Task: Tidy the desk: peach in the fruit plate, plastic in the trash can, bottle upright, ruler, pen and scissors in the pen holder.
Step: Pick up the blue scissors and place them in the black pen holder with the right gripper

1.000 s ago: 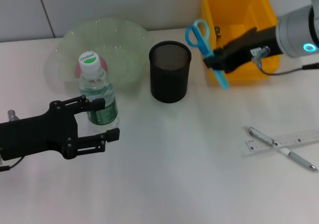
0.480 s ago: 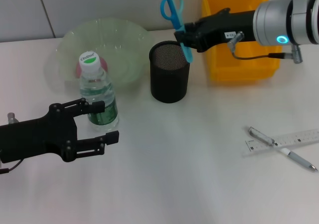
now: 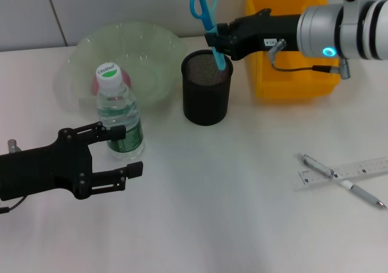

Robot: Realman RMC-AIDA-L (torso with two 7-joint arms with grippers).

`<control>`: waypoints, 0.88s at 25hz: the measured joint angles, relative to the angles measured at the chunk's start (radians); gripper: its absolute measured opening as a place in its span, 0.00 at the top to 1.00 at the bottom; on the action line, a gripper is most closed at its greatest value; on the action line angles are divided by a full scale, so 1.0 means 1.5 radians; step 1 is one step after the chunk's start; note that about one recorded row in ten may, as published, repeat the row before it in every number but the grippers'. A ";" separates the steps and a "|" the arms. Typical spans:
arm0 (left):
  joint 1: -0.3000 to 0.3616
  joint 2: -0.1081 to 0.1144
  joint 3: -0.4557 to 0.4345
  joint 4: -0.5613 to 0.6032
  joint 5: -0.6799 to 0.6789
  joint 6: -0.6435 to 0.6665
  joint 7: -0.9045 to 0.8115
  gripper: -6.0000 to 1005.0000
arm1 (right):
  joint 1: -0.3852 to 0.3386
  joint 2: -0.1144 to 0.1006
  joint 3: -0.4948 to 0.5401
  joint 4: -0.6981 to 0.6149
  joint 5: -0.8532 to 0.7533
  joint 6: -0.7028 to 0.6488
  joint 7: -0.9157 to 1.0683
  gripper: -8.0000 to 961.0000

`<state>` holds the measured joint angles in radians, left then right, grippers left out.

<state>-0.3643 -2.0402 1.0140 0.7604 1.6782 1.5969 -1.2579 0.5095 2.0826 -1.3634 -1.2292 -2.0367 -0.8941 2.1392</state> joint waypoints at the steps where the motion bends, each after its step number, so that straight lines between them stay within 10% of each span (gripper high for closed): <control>1: 0.000 0.000 0.000 0.000 0.000 0.000 0.000 0.20 | 0.004 0.001 -0.001 0.018 0.016 0.010 -0.018 0.63; 22: 0.002 0.001 0.000 0.003 -0.001 0.004 -0.004 0.20 | 0.036 0.001 0.001 0.170 0.120 0.057 -0.159 0.58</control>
<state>-0.3606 -2.0386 1.0139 0.7642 1.6772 1.6023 -1.2643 0.5629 2.0835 -1.3624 -0.9746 -1.8560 -0.8087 1.9012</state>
